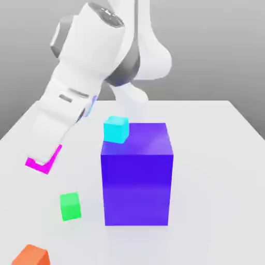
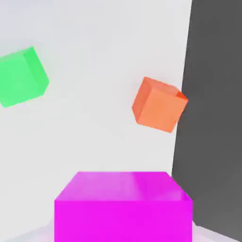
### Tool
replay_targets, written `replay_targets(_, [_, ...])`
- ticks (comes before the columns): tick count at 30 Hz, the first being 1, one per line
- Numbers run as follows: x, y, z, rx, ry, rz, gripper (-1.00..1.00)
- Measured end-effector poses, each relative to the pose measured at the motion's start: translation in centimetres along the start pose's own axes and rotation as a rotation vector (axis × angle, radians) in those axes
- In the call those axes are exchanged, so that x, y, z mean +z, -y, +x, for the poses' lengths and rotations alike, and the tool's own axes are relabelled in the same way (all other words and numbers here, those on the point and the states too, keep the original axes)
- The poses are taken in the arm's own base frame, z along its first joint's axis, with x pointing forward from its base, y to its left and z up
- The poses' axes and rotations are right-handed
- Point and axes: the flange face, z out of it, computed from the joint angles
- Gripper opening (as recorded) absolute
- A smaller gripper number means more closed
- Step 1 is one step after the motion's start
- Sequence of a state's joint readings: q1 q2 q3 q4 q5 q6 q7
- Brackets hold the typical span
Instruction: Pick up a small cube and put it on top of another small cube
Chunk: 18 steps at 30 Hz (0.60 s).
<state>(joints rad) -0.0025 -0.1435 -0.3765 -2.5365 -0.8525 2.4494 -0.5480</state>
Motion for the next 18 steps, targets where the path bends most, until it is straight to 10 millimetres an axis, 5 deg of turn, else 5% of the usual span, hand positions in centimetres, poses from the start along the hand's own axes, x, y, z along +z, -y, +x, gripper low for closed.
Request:
replay_targets(3, [3.2,0.6,-1.8,-0.095,-0.012,0.068,-1.0])
replay_targets(10, [6.6,6.9,-3.3,-0.316,-0.289,0.258,-1.0])
replay_targets(17, [11.3,10.7,-1.8,-0.381,-0.414,0.294,-1.0])
replay_targets(18, [12.2,11.1,-1.5,-0.382,-0.414,0.293,1.0])
